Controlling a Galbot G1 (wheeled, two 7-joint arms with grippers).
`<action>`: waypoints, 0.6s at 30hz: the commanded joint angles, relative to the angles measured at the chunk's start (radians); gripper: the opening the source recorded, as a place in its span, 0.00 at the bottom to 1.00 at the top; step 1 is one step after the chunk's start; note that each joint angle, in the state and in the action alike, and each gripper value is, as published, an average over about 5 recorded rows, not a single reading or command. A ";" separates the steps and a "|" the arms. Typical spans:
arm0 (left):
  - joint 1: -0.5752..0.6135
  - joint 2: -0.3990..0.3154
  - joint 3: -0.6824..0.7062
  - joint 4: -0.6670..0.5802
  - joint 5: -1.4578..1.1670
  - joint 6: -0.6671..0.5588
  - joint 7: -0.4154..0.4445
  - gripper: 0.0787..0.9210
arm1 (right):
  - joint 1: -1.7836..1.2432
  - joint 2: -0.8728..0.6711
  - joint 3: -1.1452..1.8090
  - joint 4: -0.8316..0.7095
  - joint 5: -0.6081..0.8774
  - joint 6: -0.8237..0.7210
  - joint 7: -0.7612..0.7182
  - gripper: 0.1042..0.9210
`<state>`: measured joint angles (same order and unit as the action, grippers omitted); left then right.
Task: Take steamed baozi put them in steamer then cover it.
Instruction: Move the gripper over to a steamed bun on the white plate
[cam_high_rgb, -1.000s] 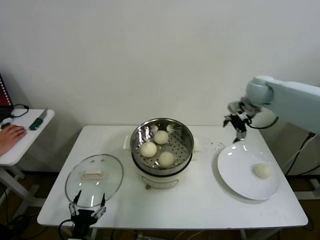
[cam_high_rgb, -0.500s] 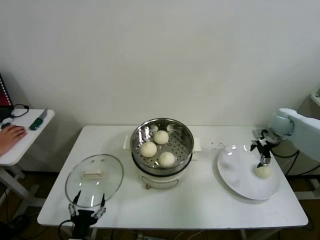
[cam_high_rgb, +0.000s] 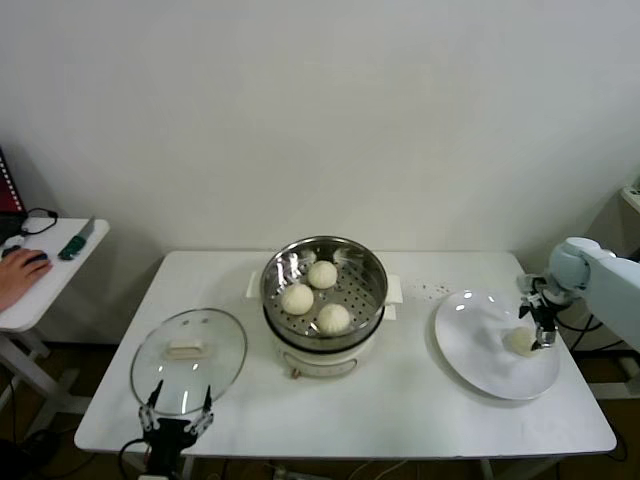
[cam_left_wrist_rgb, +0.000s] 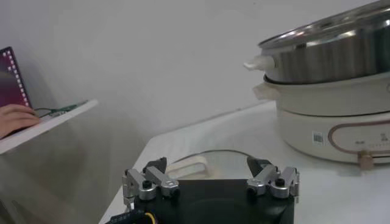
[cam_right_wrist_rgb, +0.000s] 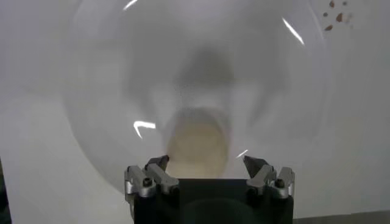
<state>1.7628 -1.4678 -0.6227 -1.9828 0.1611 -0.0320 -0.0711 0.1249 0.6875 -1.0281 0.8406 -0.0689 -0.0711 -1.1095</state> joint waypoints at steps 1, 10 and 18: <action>-0.005 0.000 0.000 -0.001 -0.005 0.009 0.000 0.88 | -0.062 0.035 0.063 -0.079 -0.061 0.020 -0.007 0.88; -0.023 -0.001 0.009 -0.003 -0.003 0.022 0.000 0.88 | -0.069 0.056 0.064 -0.085 -0.051 0.017 -0.016 0.88; -0.019 -0.002 0.006 0.002 -0.002 0.019 0.000 0.88 | -0.068 0.063 0.067 -0.102 -0.063 0.029 -0.021 0.80</action>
<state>1.7449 -1.4691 -0.6155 -1.9820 0.1601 -0.0140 -0.0712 0.0676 0.7401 -0.9729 0.7606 -0.1196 -0.0477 -1.1279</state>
